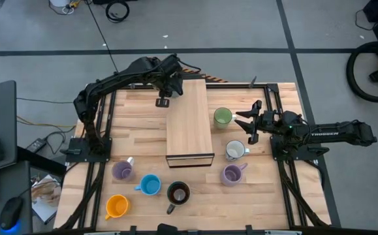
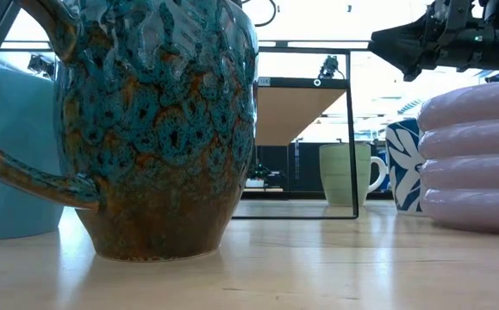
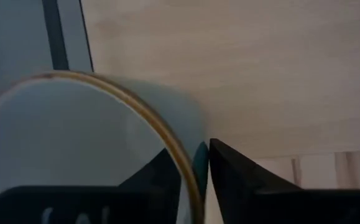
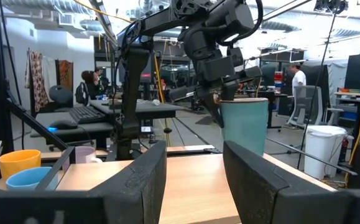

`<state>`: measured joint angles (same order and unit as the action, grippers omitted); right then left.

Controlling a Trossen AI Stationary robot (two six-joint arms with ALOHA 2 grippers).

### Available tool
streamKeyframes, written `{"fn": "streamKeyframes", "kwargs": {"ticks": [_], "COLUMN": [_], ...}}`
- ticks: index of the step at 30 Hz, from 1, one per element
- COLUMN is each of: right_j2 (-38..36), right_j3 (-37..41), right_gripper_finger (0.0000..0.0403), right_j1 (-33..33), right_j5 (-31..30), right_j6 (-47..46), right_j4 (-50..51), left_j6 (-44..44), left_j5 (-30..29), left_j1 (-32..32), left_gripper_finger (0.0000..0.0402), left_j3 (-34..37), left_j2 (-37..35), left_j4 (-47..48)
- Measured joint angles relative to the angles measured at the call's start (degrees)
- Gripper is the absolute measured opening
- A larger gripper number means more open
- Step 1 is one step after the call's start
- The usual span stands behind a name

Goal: Place coffee mugs
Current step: Put the blue mug on the shelf

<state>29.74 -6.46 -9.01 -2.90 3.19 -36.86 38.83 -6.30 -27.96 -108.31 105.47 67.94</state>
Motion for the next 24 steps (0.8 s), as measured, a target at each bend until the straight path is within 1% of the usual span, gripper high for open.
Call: {"fn": "streamKeyframes", "kwargs": {"ticks": [9, 24], "right_j2": [0.00, 0.00], "right_j3": [0.00, 0.00], "right_gripper_finger": [0.0165, 0.0165], "right_j1": [0.01, 0.01], "right_j5": [0.00, 0.00], "right_j6": [0.00, 0.01], "right_j4": [0.02, 0.04], "left_j6": [0.86, 8.36], "left_j5": [-2.48, -2.45], "left_j1": [-0.01, 0.21], "left_gripper_finger": [0.0140, 0.0142], "left_j3": [0.09, 0.11], "left_j2": [0.02, 0.04], "left_j4": [-1.36, -6.70]}}
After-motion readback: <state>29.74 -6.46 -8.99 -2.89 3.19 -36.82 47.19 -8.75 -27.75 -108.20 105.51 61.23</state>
